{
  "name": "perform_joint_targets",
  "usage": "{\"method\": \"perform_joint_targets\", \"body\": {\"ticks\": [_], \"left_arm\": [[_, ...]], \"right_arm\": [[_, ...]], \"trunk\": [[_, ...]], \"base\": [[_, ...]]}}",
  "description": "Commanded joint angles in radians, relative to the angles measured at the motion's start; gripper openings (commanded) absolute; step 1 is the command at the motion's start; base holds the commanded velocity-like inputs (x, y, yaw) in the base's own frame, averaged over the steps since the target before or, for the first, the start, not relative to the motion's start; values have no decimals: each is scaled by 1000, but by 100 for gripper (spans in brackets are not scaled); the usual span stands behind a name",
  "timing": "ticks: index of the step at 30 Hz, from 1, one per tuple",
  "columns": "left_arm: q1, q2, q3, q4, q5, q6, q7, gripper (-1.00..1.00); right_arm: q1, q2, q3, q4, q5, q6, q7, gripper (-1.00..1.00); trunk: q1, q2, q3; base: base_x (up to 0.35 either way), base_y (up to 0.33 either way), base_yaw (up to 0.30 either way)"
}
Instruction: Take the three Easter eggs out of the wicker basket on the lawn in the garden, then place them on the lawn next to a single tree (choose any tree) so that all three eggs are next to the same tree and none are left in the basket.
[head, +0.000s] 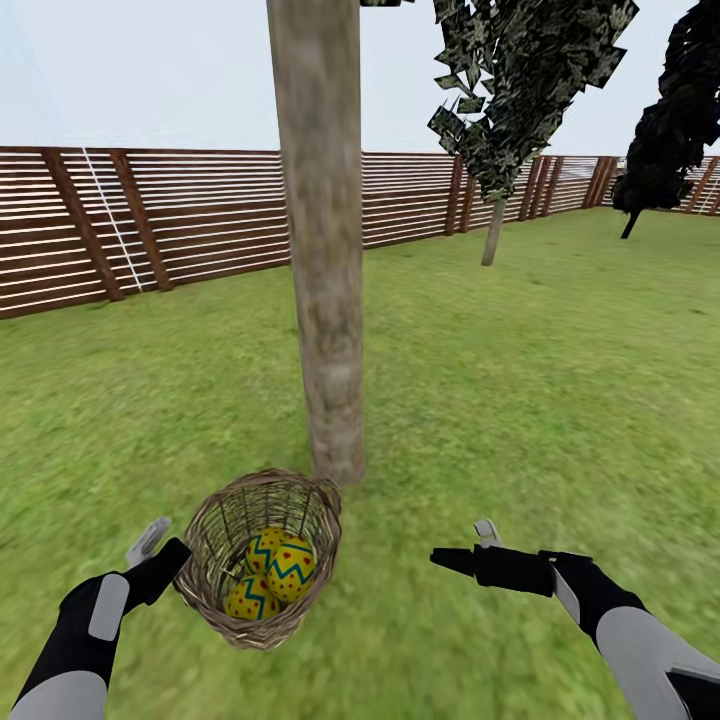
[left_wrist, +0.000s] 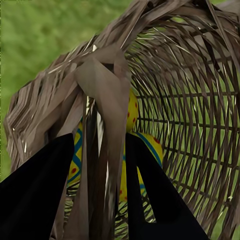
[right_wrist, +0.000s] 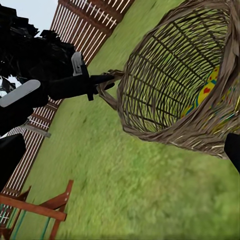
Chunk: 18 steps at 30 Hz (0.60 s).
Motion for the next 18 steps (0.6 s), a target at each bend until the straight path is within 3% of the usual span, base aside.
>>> {"method": "perform_joint_targets", "body": {"ticks": [1,18], "left_arm": [[-1,0,4,-1,9,7,-6,-100],[-1,0,4,-1,9,7,-6,-100]], "right_arm": [[-1,1,-7,0,6,11,5,100],[0,1,-7,0,7,11,5,100]], "trunk": [[4,-8,-4],[69,-127,-57]], "base": [[0,0,0],[0,0,0]]}}
